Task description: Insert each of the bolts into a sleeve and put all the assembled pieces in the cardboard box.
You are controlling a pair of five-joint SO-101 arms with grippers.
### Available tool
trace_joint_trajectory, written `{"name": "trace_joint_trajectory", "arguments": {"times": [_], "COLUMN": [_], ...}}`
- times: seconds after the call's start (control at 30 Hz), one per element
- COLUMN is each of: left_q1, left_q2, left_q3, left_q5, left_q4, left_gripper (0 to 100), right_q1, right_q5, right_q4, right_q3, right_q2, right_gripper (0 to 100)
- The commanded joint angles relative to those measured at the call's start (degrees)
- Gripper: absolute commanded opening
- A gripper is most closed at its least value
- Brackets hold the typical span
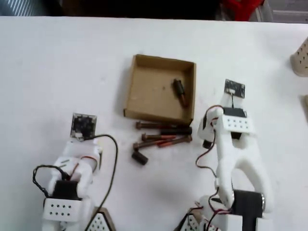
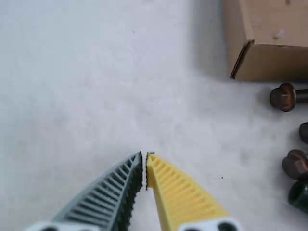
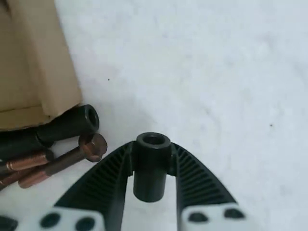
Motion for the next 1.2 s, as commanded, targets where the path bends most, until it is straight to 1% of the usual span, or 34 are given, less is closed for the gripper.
{"name": "trace_joint_trajectory", "arguments": {"times": [0.0,0.2,0.3,0.43,0.57,0.67,0.77,1.0,1.17], "left_q1": [-0.40,-0.13,0.22,2.77,5.49,5.85,5.85,6.90,11.82], "left_q2": [-0.40,-0.22,-0.22,-0.22,-0.22,0.13,5.49,26.77,37.67], "left_q3": [-3.16,-7.82,-11.43,-16.09,-19.60,-21.27,-24.88,-37.54,-44.57], "left_q5": [0.79,4.75,5.98,8.26,8.62,8.62,8.62,9.23,17.76], "left_q4": [0.18,0.70,4.22,7.38,8.97,8.97,8.88,8.79,9.14], "left_gripper": [5,5,5,5,5,5,5,5,5], "right_q1": [-0.31,-0.40,-0.75,-0.57,-0.40,-0.40,-0.57,-0.57,-0.57], "right_q5": [7.91,7.30,7.30,7.30,7.30,7.30,7.30,7.30,7.30], "right_q4": [-1.45,-3.03,-3.03,-2.95,-2.86,-2.86,-2.86,-2.86,-2.86], "right_q3": [1.05,4.13,4.92,5.01,5.10,5.10,5.10,5.10,5.10], "right_q2": [-5.05,-7.43,-7.08,-6.46,-5.76,-5.05,-4.79,-4.79,-4.79], "right_gripper": [1.7,1.7,1.7,1.7,1.7,1.7,1.7,1.7,1.7]}}
